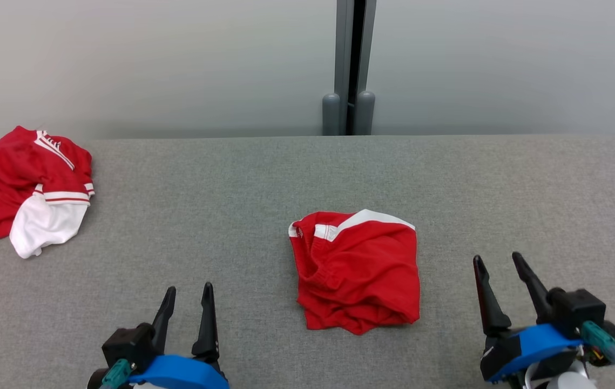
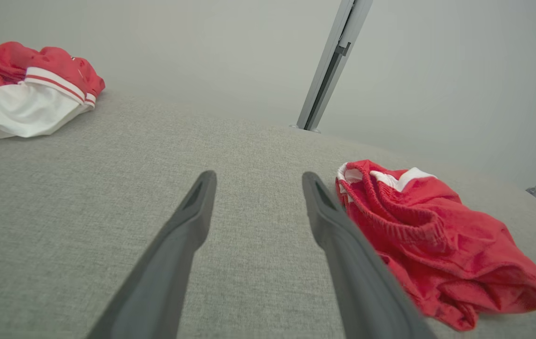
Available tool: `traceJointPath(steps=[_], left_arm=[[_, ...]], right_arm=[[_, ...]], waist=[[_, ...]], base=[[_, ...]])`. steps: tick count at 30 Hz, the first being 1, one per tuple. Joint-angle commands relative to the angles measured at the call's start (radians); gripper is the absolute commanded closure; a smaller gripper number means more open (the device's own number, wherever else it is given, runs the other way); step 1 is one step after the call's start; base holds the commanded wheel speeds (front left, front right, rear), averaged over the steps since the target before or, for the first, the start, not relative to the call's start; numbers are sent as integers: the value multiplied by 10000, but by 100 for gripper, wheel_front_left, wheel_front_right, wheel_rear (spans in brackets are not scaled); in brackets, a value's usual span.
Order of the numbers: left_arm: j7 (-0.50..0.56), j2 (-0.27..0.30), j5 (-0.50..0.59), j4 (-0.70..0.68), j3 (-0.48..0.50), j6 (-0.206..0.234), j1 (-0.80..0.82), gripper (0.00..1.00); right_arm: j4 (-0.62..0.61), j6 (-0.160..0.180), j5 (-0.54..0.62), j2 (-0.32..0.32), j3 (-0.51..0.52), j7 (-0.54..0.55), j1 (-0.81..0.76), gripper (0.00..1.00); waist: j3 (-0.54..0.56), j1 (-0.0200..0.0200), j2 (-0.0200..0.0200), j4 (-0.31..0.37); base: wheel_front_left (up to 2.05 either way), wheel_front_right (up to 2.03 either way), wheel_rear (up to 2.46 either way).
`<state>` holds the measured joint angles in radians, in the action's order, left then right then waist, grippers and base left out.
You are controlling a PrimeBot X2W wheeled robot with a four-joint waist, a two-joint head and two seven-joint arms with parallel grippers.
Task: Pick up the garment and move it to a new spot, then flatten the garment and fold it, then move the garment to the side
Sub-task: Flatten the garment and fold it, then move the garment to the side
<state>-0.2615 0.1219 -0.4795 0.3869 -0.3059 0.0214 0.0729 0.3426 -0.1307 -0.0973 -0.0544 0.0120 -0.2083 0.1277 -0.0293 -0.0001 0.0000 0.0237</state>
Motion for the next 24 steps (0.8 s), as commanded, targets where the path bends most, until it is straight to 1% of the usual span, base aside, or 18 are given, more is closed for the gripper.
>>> traceJointPath(steps=[1,3,9,24], left_arm=[[-43,37,49,-64,56,46,-80,0],[-47,33,80,-154,179,79,-294,0],[-48,43,205,-310,333,83,-659,0],[-50,30,336,-456,434,73,-730,0]], right_arm=[[-66,-1,-159,53,-12,-79,-178,0],[-139,-1,-384,38,-45,-158,-382,0],[21,-1,-520,41,-247,-289,-552,0],[340,-1,-418,43,-268,-316,-516,0]], waist=[[32,1,0,17],[90,1,0,29],[191,1,0,-3],[243,1,0,-128]], base=[[0,0,0],[0,0,0],[0,0,0],[0,0,0]])
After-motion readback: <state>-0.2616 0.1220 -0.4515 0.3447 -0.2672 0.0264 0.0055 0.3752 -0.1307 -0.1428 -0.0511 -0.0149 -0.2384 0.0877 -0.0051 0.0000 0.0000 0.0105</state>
